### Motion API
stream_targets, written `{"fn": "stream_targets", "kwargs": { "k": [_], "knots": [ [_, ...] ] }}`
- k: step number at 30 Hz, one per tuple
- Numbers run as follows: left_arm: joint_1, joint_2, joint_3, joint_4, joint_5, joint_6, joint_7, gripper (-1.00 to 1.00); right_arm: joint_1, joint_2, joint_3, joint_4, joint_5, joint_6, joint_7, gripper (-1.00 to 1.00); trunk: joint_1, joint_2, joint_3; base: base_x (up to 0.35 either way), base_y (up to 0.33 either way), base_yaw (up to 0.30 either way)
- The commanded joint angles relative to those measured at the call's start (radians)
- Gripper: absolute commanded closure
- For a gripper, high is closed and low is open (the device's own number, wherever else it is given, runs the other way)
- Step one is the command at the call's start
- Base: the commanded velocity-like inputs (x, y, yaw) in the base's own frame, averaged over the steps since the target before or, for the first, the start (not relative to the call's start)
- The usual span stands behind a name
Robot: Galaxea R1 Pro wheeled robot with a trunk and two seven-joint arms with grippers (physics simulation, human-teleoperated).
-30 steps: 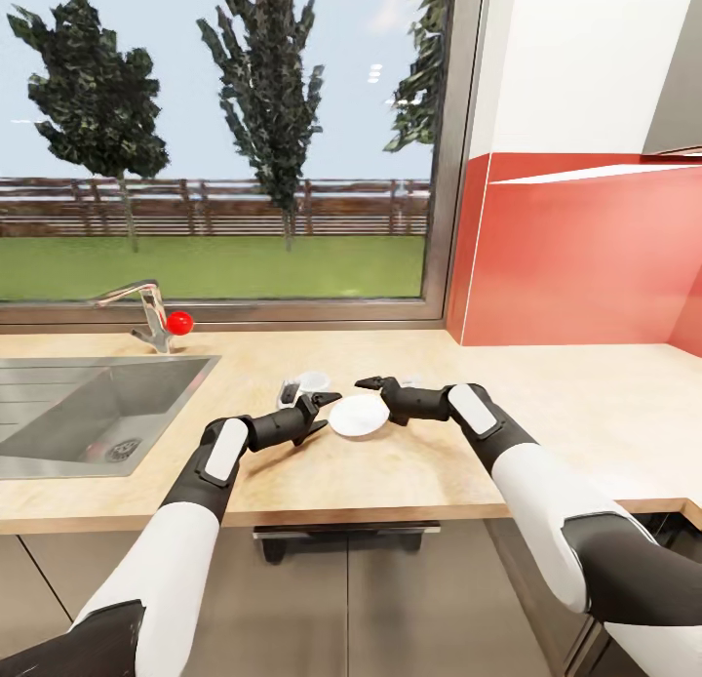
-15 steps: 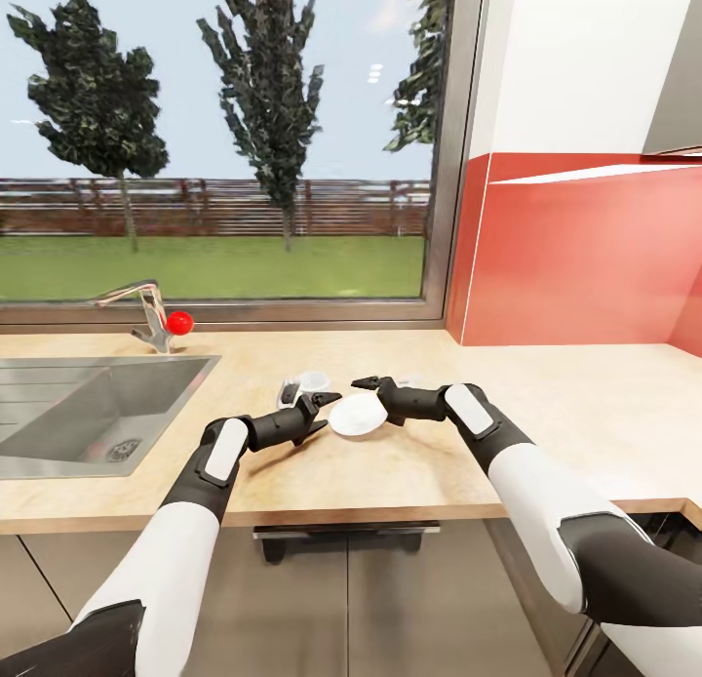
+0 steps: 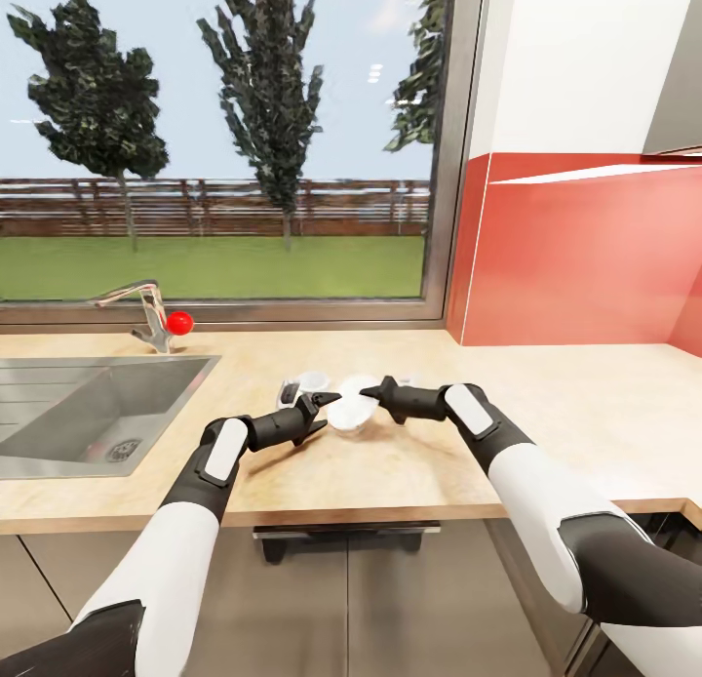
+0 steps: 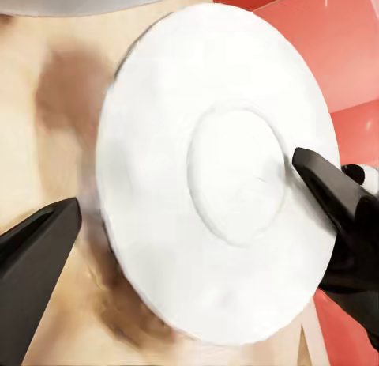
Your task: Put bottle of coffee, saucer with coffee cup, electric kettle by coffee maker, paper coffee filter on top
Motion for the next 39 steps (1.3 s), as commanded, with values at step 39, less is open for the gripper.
{"fn": "stream_targets", "kwargs": {
  "k": [39],
  "knots": [
    [0.0,0.005,0.126,-0.106,-0.034,0.096,-0.011,-1.0,-0.001,-0.004,0.0,0.019,-0.002,-0.056,0.01,1.0,0.0,0.0,-0.001,-0.069,0.0,0.0]
  ]
}}
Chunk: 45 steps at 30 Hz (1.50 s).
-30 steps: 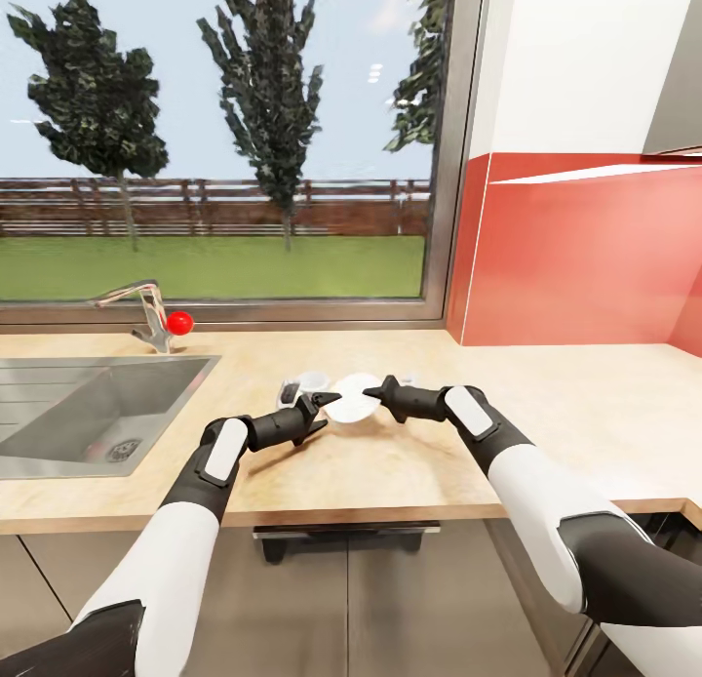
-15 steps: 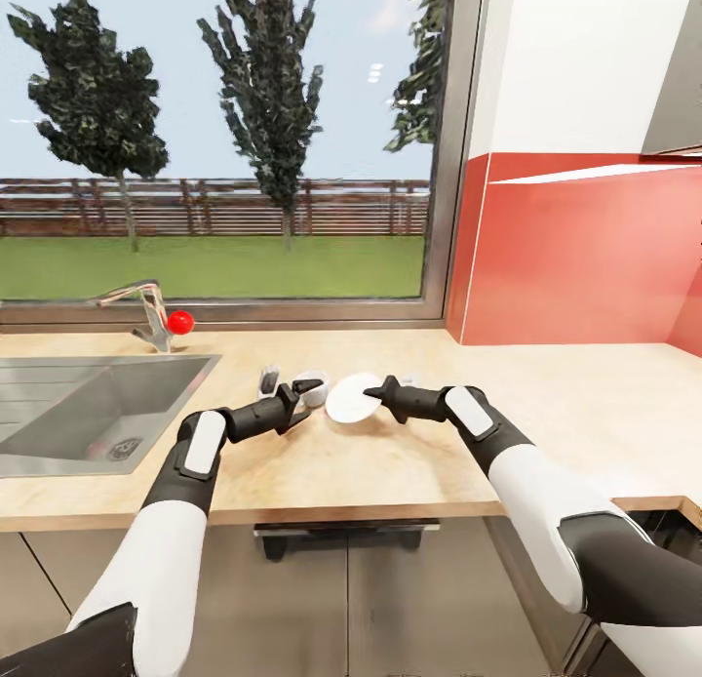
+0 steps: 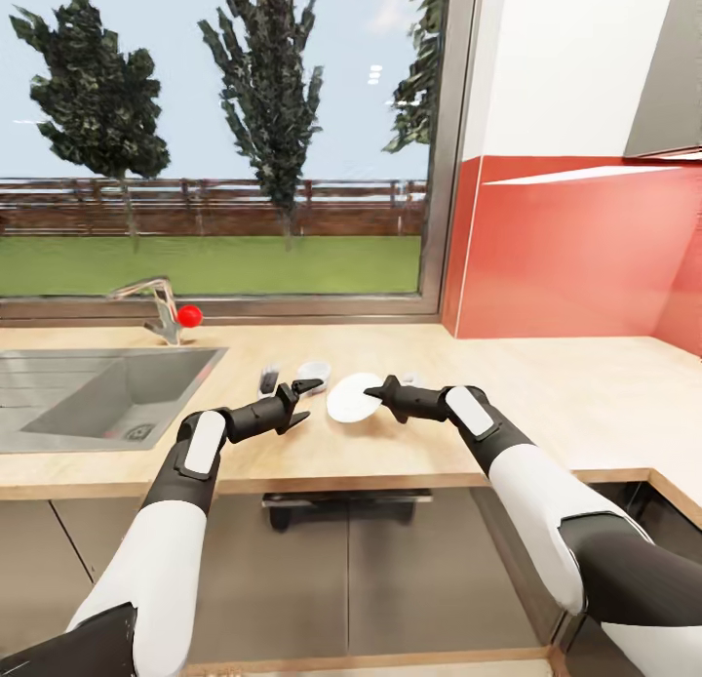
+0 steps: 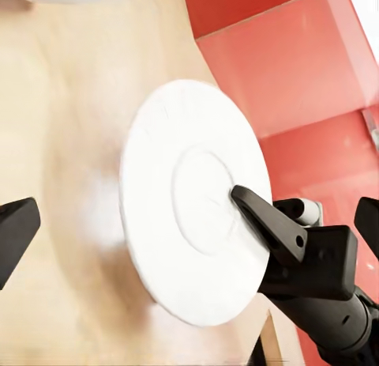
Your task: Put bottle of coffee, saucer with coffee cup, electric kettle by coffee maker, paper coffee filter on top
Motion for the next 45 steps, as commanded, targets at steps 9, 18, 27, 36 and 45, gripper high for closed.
{"fn": "stream_targets", "kwargs": {
  "k": [9,18,27,36,45],
  "knots": [
    [-0.001,-0.001,0.009,-0.001,-0.008,0.008,-0.023,-1.0,-0.001,-0.012,0.001,-0.008,0.003,0.002,0.013,1.0,-0.001,-0.001,-0.001,-0.156,0.0,0.0],
    [-0.001,0.008,0.004,-0.002,-0.008,0.012,-0.151,-1.0,-0.001,-0.046,-0.001,-0.065,0.003,0.002,0.013,1.0,-0.001,-0.001,-0.001,-0.123,0.0,0.0],
    [0.003,0.063,-0.215,0.01,-0.009,0.011,-0.502,-1.0,-0.001,-0.081,-0.001,-0.142,0.004,0.001,0.011,1.0,-0.001,-0.001,-0.001,-0.004,0.0,0.0],
    [0.095,0.183,-0.767,0.081,-0.01,-0.018,-0.888,-1.0,-0.002,-0.143,-0.003,-0.149,0.003,0.002,0.014,1.0,-0.001,-0.001,-0.001,0.0,0.0,0.0],
    [0.312,0.312,-0.849,0.508,-0.01,-0.381,-1.144,-1.0,-0.004,-0.184,-0.003,-0.225,-0.002,0.01,0.017,1.0,-0.001,-0.001,-0.001,0.0,0.0,0.0]
  ]
}}
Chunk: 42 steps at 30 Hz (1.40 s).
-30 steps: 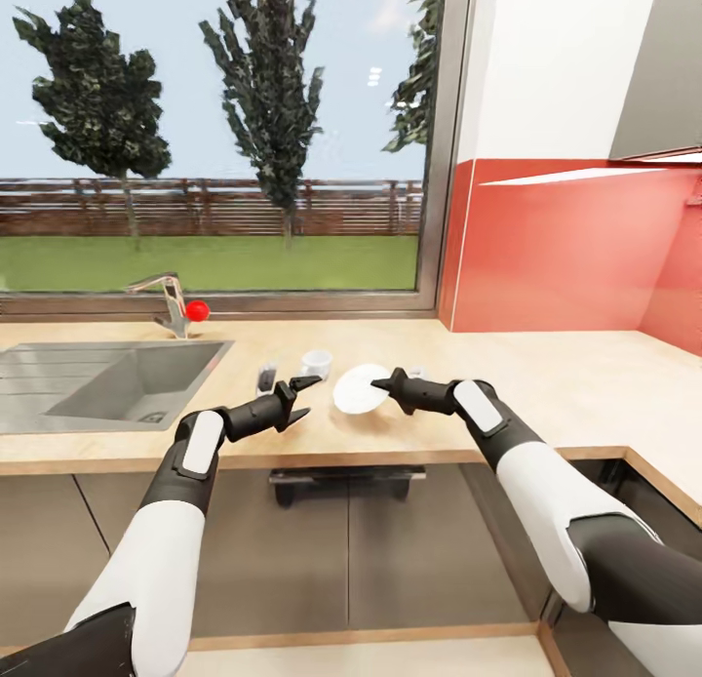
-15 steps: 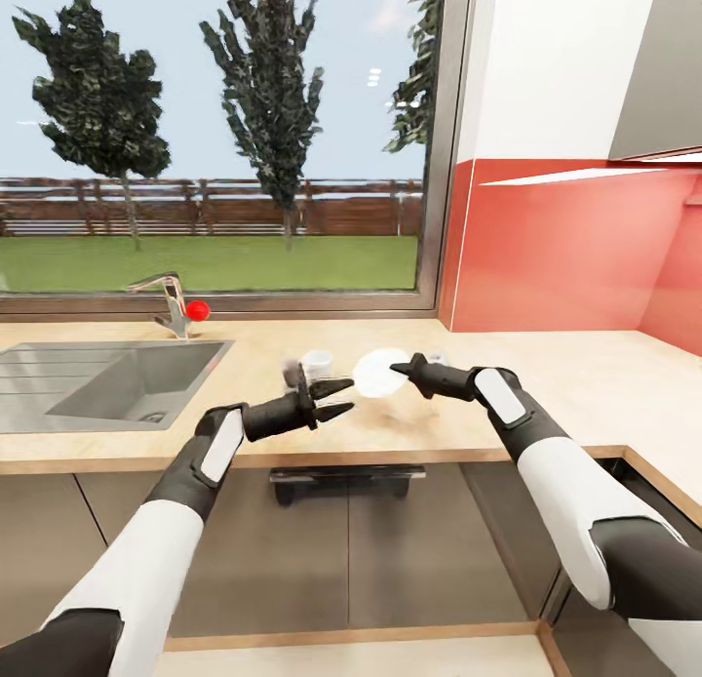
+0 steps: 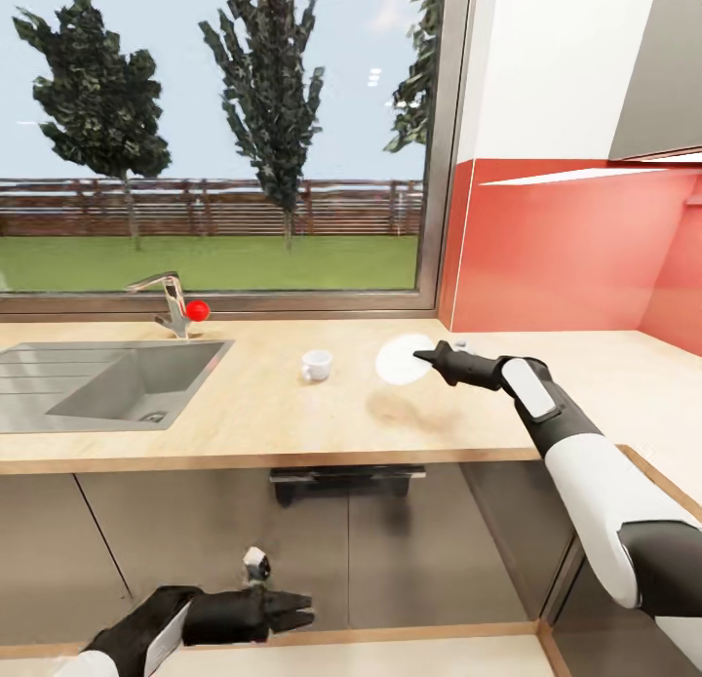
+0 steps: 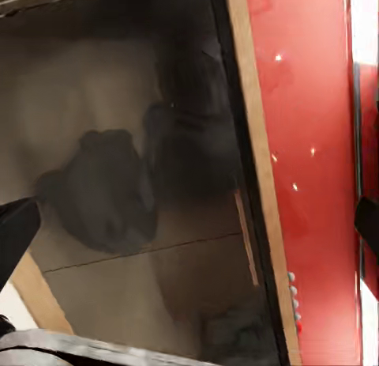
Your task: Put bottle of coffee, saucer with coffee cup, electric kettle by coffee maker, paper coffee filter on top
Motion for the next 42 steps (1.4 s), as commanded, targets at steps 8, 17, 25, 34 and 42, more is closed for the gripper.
{"fn": "stream_targets", "kwargs": {
  "k": [8,17,25,34,42],
  "knots": [
    [0.225,0.052,0.002,0.331,0.011,-0.288,-0.075,-1.0,-0.001,-0.011,0.003,-0.016,0.004,0.003,0.007,1.0,0.0,0.0,-0.001,0.0,0.0,0.0],
    [0.452,0.19,0.42,0.353,0.072,-0.316,0.344,-1.0,0.001,-0.025,0.006,-0.017,0.004,0.003,0.012,1.0,0.0,0.0,-0.001,0.0,-0.029,0.0],
    [0.453,0.191,0.424,0.353,0.072,-0.316,0.351,-1.0,0.001,-0.027,0.006,-0.017,0.004,0.003,0.012,1.0,0.0,0.0,0.0,-0.009,-0.097,0.183],
    [0.453,0.191,0.426,0.353,0.072,-0.316,0.35,-1.0,0.001,-0.028,0.006,-0.017,0.004,0.003,0.012,1.0,0.0,0.0,0.0,-0.246,-0.088,0.112],
    [0.453,0.191,0.426,0.353,0.072,-0.316,0.35,-1.0,0.001,-0.028,0.007,-0.017,0.004,0.002,0.011,1.0,0.0,0.0,0.0,-0.178,-0.034,0.189]
  ]
}}
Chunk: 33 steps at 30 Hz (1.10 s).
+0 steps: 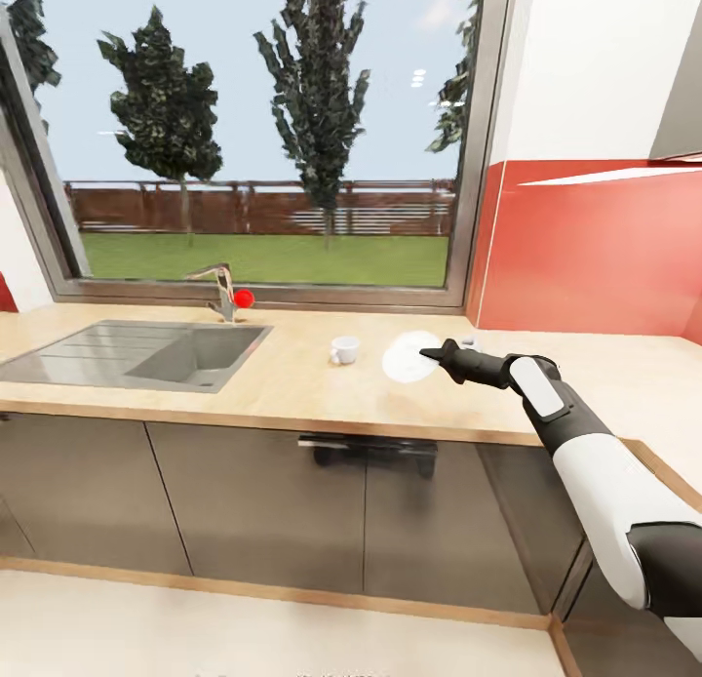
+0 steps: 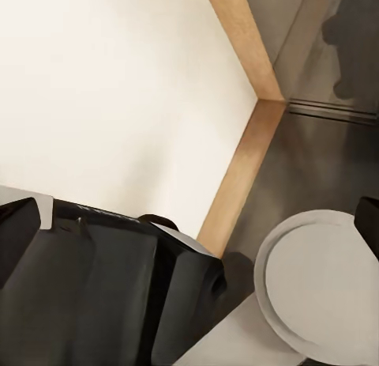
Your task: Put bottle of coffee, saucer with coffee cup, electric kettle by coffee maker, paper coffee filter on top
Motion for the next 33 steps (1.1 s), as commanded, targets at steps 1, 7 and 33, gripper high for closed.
{"fn": "stream_targets", "kwargs": {
  "k": [1,7,33],
  "knots": [
    [-0.001,0.0,-0.004,0.0,0.006,0.01,-0.003,-1.0,-0.001,-0.001,0.003,0.0,0.002,0.001,0.007,1.0,0.0,-0.001,-0.001,-0.041,-0.007,0.254],
    [-0.001,0.0,-0.004,0.0,0.006,0.01,-0.004,-1.0,-0.001,0.0,0.004,0.0,0.002,0.001,0.006,1.0,0.0,-0.001,-0.001,-0.009,0.209,0.134],
    [-0.001,0.003,-0.004,0.0,0.006,0.01,-0.012,-1.0,-0.001,0.003,0.004,0.0,0.007,-0.001,0.006,1.0,0.0,-0.001,0.0,0.156,0.216,0.108]
  ]
}}
